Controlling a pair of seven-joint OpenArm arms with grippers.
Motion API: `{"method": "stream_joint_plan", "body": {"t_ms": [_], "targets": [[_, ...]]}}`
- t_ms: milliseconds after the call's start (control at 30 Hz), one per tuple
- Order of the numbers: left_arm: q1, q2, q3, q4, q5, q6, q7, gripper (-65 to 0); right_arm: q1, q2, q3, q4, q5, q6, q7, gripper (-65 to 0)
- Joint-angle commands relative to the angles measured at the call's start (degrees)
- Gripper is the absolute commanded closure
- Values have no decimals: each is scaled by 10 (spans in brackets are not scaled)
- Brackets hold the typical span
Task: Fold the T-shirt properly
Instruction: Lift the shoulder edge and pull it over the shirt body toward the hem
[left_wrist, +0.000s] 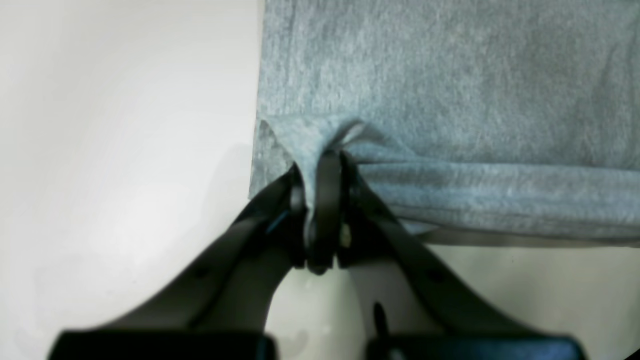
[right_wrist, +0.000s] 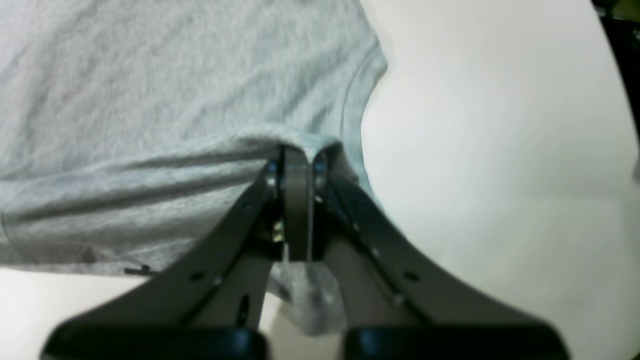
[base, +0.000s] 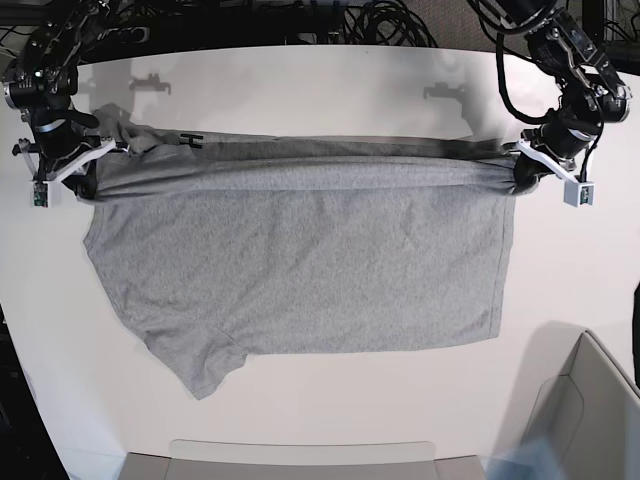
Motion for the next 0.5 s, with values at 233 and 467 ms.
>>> {"method": "stream_joint_plan", "body": {"t_ms": [233, 467], "targets": [[-38, -7, 2, -7, 9, 19, -11, 0, 88, 19, -79, -47, -93, -5, 18, 0], [-87, -9, 2, -75, 58, 35, -11, 0, 135, 26, -87, -123, -95, -5, 56, 0]]}}
